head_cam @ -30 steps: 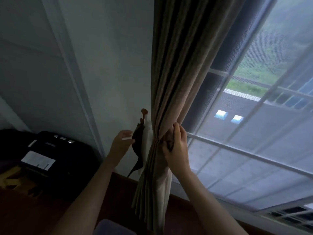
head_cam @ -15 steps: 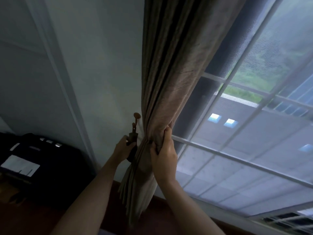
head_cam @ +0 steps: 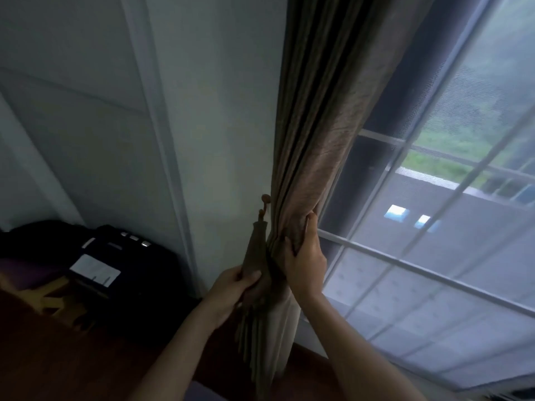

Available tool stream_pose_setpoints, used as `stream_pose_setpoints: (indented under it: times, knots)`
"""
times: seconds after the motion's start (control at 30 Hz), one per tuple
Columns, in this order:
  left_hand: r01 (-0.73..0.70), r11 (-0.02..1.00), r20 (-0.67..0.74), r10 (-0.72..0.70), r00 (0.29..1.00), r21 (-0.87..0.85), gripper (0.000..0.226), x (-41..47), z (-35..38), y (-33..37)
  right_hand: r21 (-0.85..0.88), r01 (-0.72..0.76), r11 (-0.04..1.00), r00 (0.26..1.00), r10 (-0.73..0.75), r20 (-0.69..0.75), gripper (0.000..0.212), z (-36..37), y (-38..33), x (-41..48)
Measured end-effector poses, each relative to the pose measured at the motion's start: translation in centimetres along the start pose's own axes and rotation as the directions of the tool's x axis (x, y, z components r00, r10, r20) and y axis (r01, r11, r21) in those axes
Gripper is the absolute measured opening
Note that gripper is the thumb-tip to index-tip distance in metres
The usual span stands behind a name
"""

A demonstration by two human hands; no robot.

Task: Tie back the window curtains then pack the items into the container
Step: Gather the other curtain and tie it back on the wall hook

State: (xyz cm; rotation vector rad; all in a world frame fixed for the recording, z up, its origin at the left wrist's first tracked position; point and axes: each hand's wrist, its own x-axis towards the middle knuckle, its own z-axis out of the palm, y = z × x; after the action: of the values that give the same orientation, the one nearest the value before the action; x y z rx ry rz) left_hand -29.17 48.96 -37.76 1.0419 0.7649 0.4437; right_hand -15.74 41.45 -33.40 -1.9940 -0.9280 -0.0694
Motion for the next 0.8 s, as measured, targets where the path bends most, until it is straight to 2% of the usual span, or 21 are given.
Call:
stream_pose_setpoints:
  times: [0.13,0.23,0.37,0.53,0.7,0.8]
  knots:
    - [0.008,0.996,-0.010,-0.009,1.000,-0.087,0.023,-0.9,2.5,-0.5,0.017,-0.008,1.000,1.000,0.008,0.000,0.079,-0.1,-0.2,-0.6]
    - [0.021,0.989,0.038,-0.016,0.999,-0.146,0.031,-1.0,3.7,-1.2,0.049,-0.025,0.998,0.999,0.023,0.032,0.081,-0.5,0.1,-0.7]
    - [0.015,0.980,0.115,0.008,0.993,-0.197,0.037,-0.6,4.6,-1.6,0.090,-0.003,0.996,0.989,-0.011,0.150,0.100,-1.2,0.4,-1.0]
    - [-0.015,0.988,0.123,0.034,0.992,-0.154,0.045,0.1,4.8,-2.2,-0.032,0.076,0.997,0.954,-0.064,0.292,0.126,-1.4,0.6,-0.8]
    - [-0.024,0.996,0.111,0.034,0.993,-0.092,0.032,0.3,5.2,-2.3,-0.110,0.161,0.981,0.946,-0.121,0.301,0.116,-1.4,0.6,-0.7]
    - [-0.045,0.999,0.008,0.044,0.999,0.024,0.038,0.3,5.0,-3.0,-0.092,0.136,0.986,0.952,-0.105,0.286,0.115,-1.3,0.4,-0.9]
